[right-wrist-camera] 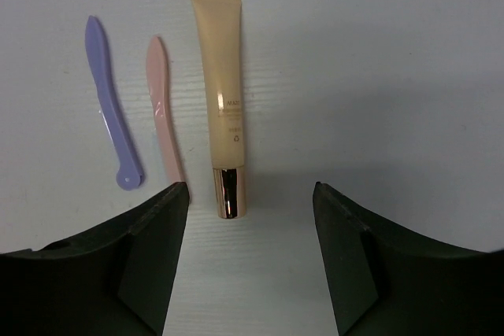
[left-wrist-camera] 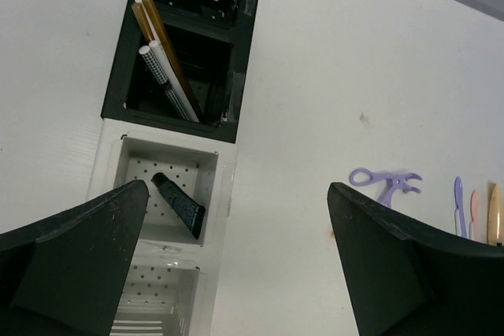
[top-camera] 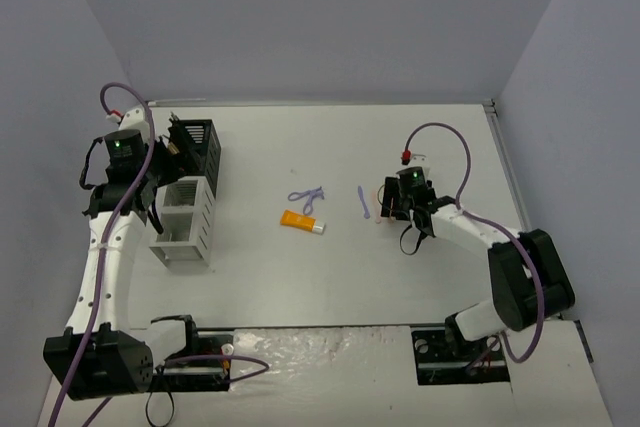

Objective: Organize the makeup

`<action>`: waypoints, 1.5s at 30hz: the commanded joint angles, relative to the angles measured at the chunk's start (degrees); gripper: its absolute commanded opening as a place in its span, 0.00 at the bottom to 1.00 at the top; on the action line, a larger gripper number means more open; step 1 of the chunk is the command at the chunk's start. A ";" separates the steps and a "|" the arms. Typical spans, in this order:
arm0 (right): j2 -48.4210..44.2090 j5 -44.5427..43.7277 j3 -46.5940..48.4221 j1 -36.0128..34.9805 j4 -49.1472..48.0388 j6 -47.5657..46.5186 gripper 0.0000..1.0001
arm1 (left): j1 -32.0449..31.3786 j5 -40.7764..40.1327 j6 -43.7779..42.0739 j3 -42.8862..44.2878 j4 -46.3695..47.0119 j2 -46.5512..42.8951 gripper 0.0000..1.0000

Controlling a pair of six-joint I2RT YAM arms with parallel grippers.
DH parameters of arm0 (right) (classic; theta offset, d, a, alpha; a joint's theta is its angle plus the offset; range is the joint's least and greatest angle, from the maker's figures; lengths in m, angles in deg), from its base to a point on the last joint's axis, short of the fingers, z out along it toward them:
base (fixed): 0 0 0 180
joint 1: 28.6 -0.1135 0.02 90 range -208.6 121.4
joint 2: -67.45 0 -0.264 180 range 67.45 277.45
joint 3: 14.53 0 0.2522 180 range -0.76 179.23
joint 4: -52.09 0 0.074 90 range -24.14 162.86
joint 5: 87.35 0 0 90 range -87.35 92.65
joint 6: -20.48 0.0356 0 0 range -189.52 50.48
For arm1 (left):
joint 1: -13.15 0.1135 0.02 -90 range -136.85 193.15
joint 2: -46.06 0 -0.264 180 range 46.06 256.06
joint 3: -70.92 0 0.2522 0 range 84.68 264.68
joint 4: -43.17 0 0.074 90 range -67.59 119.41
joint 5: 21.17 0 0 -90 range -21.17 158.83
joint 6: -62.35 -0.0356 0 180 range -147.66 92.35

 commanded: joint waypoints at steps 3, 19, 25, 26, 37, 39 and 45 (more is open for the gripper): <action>6.44 1.24 5.47 0.12 -2.60 2.04 0.51 | 0.41 5.03 -0.64 1.13 0.66 -2.12 0.97; -1.35 -3.45 5.04 -5.60 -2.34 -3.08 0.00 | -12.95 7.15 9.12 1.47 2.06 -3.17 0.97; -11.54 -4.00 4.99 -16.63 -7.36 -7.72 0.00 | -24.09 5.62 15.49 5.52 4.09 -0.31 0.97; -12.81 -2.85 4.76 -18.18 -9.09 -8.52 0.00 | -24.80 5.16 16.30 6.21 4.44 0.26 0.97; -15.77 1.45 4.54 -31.95 -23.28 -15.52 0.00 | -37.24 -1.73 22.05 11.51 7.21 5.72 0.97; -15.25 1.27 4.91 -32.97 -23.59 -15.90 0.00 | -38.23 -2.67 22.13 11.74 7.17 6.56 0.97; -15.02 0.60 5.22 -34.53 -24.34 -16.36 0.00 | -39.95 -5.94 23.28 11.87 5.26 8.01 0.96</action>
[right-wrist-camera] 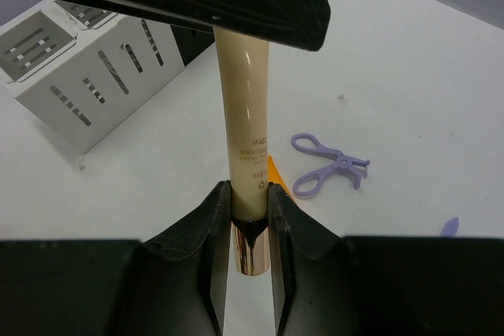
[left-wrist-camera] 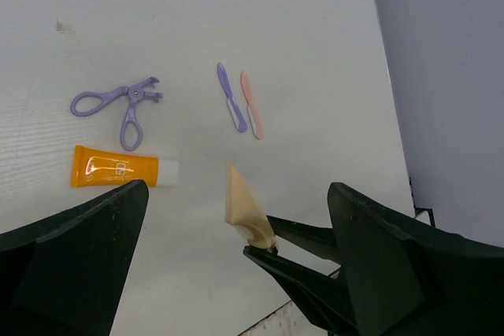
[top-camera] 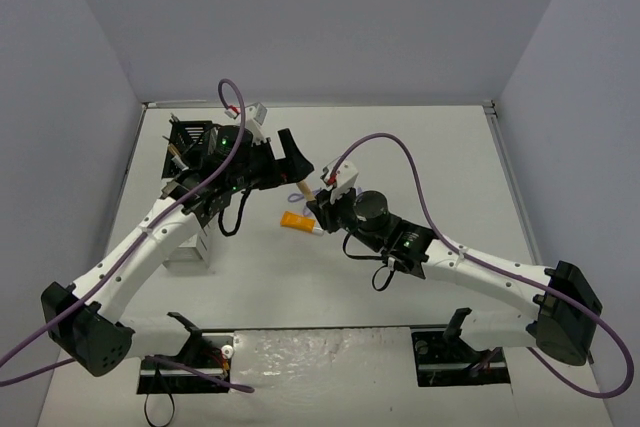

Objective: Organize the makeup

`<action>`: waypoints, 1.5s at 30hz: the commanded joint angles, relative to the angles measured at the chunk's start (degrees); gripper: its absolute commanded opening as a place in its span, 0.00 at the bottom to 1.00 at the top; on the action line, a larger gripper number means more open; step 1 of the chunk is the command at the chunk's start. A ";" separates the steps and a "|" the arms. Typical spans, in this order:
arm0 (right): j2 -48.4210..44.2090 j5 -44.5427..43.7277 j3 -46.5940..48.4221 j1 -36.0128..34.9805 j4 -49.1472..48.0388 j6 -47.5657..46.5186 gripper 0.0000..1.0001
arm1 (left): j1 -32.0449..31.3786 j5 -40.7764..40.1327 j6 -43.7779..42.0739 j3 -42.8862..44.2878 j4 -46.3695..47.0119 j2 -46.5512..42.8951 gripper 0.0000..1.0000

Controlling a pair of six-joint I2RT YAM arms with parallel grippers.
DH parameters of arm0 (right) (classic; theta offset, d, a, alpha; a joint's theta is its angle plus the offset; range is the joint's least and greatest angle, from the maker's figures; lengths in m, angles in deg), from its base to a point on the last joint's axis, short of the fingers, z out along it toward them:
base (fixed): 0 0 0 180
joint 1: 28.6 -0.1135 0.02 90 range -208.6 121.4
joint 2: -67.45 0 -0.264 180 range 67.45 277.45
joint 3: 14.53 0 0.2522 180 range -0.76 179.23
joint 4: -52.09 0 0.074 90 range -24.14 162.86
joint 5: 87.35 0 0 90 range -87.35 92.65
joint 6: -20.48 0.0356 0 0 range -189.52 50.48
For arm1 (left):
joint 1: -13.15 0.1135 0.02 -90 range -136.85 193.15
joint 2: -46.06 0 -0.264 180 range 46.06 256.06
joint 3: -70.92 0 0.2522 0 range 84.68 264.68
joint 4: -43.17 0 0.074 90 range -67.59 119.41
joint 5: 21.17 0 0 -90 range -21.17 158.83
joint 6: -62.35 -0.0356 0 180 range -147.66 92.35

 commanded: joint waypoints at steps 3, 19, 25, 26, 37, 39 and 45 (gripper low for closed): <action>0.16 -1.14 1.61 -1.25 -6.78 -1.55 0.00 | -1.43 -3.93 2.94 3.19 1.67 0.28 0.90; 0.42 -3.29 1.19 -1.93 -7.88 -1.72 0.03 | -2.86 -3.36 5.25 1.84 3.60 1.57 0.02; -0.20 -3.73 1.15 -1.86 -7.17 -0.97 0.61 | -2.81 -6.89 1.78 1.61 3.40 -0.63 0.00; -0.38 -3.83 1.16 -1.79 -6.98 -0.80 0.71 | -2.77 -7.97 0.72 1.78 3.13 -1.00 0.00; -5.33 -4.69 -0.58 -0.15 -0.24 -2.08 1.00 | 16.99 -18.89 -19.96 2.64 0.08 -6.72 0.00; -6.03 -4.69 -1.31 0.62 0.35 -2.05 1.00 | 21.77 -17.87 -22.07 2.27 1.90 -6.92 0.00; -6.67 -0.94 -2.22 4.74 1.99 -1.25 1.00 | 34.63 -12.54 -23.43 -1.94 8.53 -4.50 0.00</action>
